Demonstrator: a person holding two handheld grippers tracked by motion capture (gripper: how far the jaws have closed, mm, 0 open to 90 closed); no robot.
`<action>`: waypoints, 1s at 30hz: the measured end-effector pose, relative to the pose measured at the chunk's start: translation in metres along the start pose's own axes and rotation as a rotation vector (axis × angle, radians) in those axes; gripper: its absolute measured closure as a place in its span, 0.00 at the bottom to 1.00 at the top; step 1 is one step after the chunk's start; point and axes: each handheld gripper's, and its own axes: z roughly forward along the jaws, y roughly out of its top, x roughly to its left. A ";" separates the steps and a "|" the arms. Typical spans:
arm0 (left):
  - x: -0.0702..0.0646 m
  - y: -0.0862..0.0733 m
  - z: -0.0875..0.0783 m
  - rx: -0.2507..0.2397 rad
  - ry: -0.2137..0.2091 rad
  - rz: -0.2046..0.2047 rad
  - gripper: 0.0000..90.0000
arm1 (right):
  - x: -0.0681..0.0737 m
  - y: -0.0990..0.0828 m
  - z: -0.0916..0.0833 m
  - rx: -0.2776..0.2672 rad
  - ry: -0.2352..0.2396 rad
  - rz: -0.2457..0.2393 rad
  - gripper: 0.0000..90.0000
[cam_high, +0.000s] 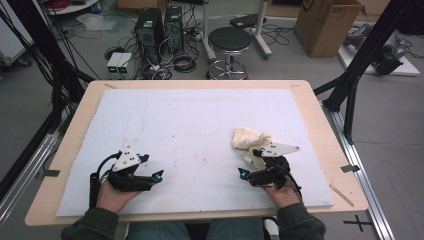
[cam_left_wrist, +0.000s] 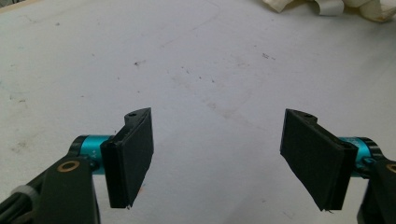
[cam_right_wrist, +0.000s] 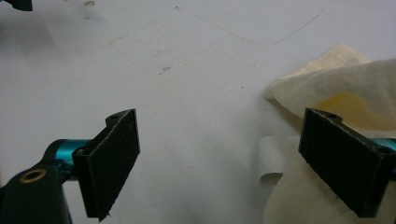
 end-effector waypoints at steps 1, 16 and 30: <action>0.000 0.000 0.000 -0.003 -0.003 -0.004 0.29 | 0.000 0.000 0.000 0.001 0.001 0.000 0.13; 0.000 -0.001 0.000 0.008 -0.010 0.010 0.29 | 0.000 0.004 -0.003 -0.003 0.006 -0.014 0.13; -0.001 -0.001 -0.004 -0.010 -0.011 -0.001 0.29 | 0.001 0.017 -0.026 -0.057 -0.032 -0.041 0.13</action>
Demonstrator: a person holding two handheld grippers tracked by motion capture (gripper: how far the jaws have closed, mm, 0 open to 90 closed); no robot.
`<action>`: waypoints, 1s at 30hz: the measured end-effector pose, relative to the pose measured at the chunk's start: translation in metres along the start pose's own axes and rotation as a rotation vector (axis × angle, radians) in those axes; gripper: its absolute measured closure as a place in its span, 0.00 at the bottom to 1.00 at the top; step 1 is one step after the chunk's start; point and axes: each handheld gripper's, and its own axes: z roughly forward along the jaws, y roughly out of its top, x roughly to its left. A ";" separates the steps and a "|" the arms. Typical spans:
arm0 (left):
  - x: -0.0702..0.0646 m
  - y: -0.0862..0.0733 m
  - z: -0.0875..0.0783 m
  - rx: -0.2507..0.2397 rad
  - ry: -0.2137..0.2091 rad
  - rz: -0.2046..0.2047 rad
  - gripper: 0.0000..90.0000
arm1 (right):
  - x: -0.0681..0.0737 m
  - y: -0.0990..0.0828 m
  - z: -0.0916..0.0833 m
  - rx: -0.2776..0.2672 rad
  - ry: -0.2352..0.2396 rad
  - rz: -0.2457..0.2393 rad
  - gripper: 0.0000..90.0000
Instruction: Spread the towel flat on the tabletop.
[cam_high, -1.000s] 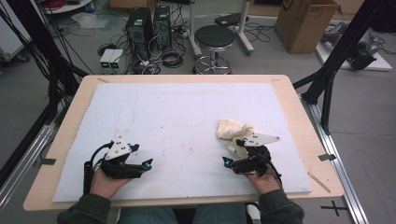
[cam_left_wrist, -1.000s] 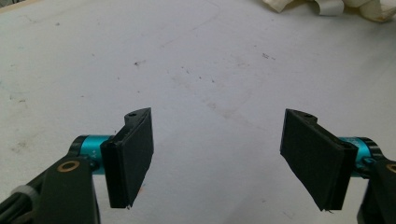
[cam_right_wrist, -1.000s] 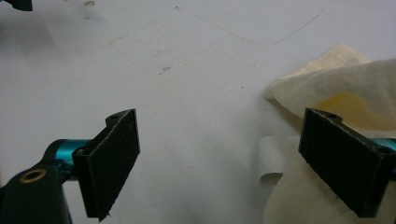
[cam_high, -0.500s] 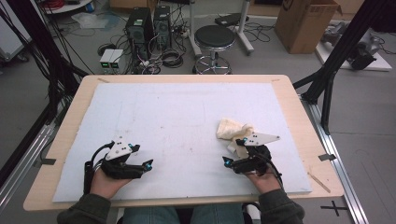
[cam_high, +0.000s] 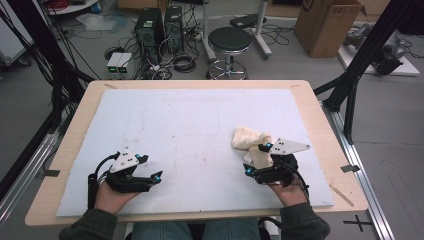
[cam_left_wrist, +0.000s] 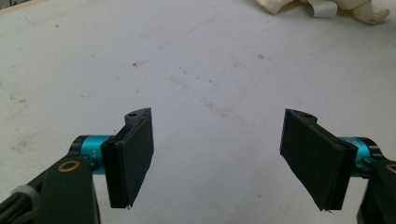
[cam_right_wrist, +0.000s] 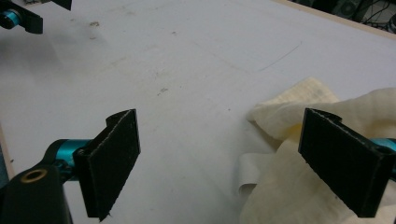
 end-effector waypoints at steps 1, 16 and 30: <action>0.000 0.000 0.000 0.002 0.000 0.001 0.29 | 0.000 0.000 0.000 0.000 0.000 0.000 0.13; 0.003 0.000 0.001 0.004 -0.003 0.004 0.29 | -0.022 -0.001 -0.030 -0.007 -0.085 0.008 0.13; 0.005 -0.002 0.001 0.013 0.009 0.000 0.29 | -0.045 -0.021 -0.022 0.062 -0.122 0.032 0.15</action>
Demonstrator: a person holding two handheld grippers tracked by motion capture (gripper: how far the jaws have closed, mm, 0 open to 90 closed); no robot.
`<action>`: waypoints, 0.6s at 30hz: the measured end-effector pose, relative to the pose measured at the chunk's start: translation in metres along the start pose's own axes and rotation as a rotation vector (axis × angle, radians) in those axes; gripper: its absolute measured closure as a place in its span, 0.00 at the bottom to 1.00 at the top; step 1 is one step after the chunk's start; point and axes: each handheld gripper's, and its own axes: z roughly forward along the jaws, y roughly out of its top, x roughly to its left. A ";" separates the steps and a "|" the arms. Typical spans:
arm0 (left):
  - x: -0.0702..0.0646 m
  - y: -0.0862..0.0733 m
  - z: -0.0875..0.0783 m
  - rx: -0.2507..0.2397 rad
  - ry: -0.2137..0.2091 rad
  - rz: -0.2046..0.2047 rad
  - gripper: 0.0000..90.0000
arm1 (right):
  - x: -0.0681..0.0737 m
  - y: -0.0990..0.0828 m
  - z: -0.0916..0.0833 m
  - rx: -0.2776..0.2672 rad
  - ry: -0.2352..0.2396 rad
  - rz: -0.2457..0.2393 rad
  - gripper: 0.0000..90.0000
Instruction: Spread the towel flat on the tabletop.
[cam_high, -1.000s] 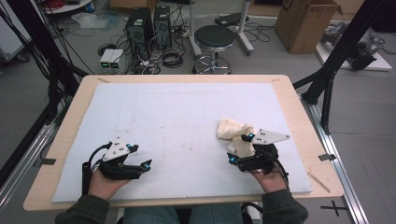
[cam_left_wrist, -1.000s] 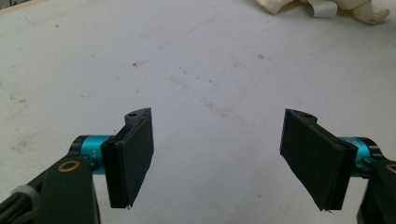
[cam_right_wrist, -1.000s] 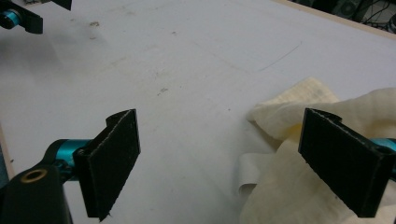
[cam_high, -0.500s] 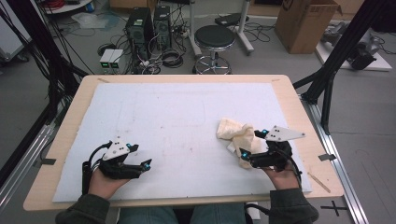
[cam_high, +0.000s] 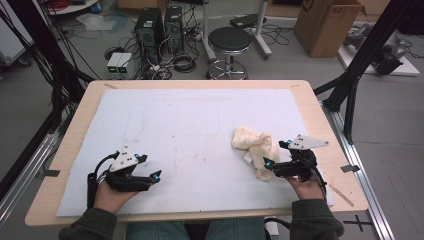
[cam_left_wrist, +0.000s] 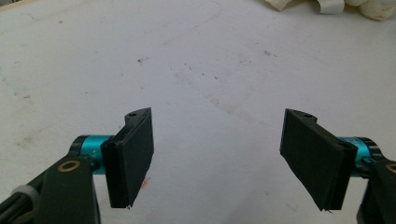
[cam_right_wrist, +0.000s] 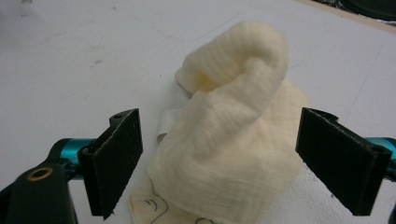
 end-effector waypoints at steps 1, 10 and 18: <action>0.000 0.000 0.000 0.000 0.000 -0.001 0.29 | 0.000 -0.001 0.002 0.007 -0.002 0.004 0.16; 0.001 -0.001 0.001 0.002 0.004 -0.007 0.29 | -0.005 0.001 0.026 0.055 0.012 0.009 0.27; 0.002 -0.002 0.001 0.004 0.011 -0.012 0.29 | -0.011 -0.003 0.052 0.140 0.026 0.023 0.50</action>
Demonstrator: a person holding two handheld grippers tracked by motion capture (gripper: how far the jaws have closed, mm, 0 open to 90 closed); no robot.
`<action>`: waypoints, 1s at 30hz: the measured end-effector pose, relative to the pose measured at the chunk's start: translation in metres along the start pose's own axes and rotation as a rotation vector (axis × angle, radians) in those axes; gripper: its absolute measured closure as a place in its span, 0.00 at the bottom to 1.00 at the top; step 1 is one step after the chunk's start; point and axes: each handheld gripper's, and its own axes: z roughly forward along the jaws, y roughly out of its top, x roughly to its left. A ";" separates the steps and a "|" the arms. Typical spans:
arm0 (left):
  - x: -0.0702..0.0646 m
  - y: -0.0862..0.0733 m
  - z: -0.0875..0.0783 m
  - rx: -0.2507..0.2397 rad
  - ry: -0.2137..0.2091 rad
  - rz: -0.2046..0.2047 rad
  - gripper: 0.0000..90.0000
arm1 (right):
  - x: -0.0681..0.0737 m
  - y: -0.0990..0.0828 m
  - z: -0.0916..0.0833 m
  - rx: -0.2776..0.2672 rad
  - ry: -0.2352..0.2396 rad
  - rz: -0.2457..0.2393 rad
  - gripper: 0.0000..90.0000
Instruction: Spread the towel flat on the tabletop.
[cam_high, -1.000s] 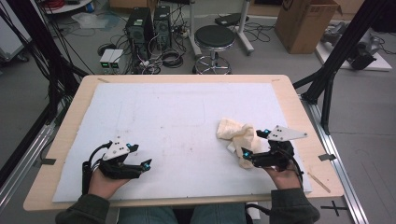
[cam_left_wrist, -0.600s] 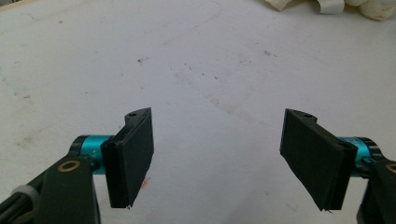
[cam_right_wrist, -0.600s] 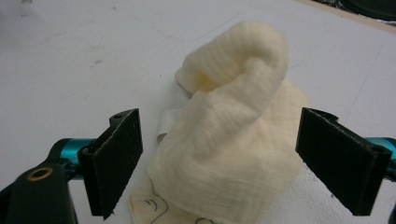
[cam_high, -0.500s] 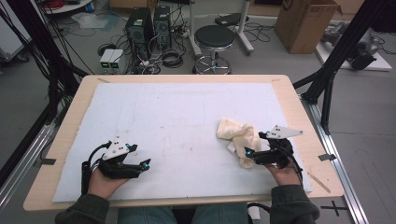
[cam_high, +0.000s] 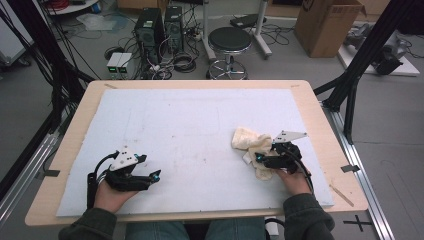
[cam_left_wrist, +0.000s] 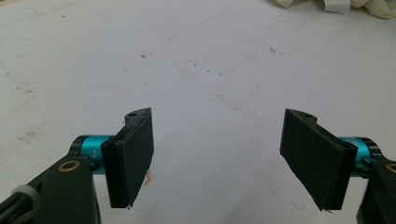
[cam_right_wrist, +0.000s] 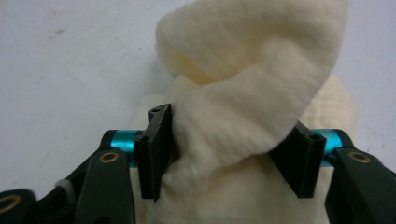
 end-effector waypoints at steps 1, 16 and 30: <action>0.000 0.000 0.000 0.000 0.000 0.000 0.29 | -0.001 0.000 0.003 0.005 -0.001 -0.003 0.54; 0.002 0.000 0.000 -0.003 0.005 -0.015 0.29 | -0.005 0.002 0.004 0.028 0.047 0.039 0.85; 0.004 0.000 -0.002 -0.017 0.009 -0.017 0.29 | 0.028 0.061 -0.018 -0.010 0.107 -0.017 0.86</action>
